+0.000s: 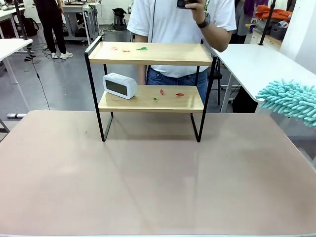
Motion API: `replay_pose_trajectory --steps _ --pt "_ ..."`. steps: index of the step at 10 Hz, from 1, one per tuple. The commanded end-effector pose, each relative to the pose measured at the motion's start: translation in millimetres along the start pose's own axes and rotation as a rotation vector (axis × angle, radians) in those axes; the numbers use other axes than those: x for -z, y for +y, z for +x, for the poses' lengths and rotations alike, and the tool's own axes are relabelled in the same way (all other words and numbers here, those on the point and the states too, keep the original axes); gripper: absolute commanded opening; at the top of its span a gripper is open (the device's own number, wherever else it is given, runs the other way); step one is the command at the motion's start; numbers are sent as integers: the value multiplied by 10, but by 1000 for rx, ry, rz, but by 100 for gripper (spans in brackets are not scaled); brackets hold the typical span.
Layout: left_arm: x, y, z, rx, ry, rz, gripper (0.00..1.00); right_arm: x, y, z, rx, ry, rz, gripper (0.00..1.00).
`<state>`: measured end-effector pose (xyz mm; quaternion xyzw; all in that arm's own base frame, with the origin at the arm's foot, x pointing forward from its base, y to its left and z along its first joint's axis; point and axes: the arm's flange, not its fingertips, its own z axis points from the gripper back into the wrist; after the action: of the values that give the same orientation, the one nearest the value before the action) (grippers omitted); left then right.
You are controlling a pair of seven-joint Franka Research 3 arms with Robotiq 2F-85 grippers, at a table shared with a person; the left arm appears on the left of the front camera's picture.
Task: Clean the shelf.
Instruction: Clean the specific tier of the Shelf with the Duster once objects are removed.
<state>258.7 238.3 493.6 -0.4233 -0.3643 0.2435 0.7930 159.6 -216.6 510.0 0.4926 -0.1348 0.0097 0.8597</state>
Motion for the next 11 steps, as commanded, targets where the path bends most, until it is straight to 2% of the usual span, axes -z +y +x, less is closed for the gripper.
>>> replay_pose_trajectory --steps 1,2,3,5,6,8,10,11 --pt "11 8 10 19 -7 -21 100 -2 56 -11 1 -10 16 0" --pt "11 8 10 19 -7 -21 100 0 0 0 0 0 0 12" --pt "11 8 10 19 -7 -21 100 44 185 56 13 -22 -51 12" --pt "11 8 10 19 -7 -21 100 -3 871 179 -3 -152 -37 12" --pt "11 8 10 19 -7 -21 100 74 1335 253 -61 -170 -40 12" --pt "11 8 10 19 -7 -21 100 425 1959 494 -170 -193 -111 12" --pt "11 8 10 19 -7 -21 100 930 2306 620 -248 -94 -152 12" --pt "11 8 10 19 -7 -21 100 1066 2311 507 -282 62 -195 12"
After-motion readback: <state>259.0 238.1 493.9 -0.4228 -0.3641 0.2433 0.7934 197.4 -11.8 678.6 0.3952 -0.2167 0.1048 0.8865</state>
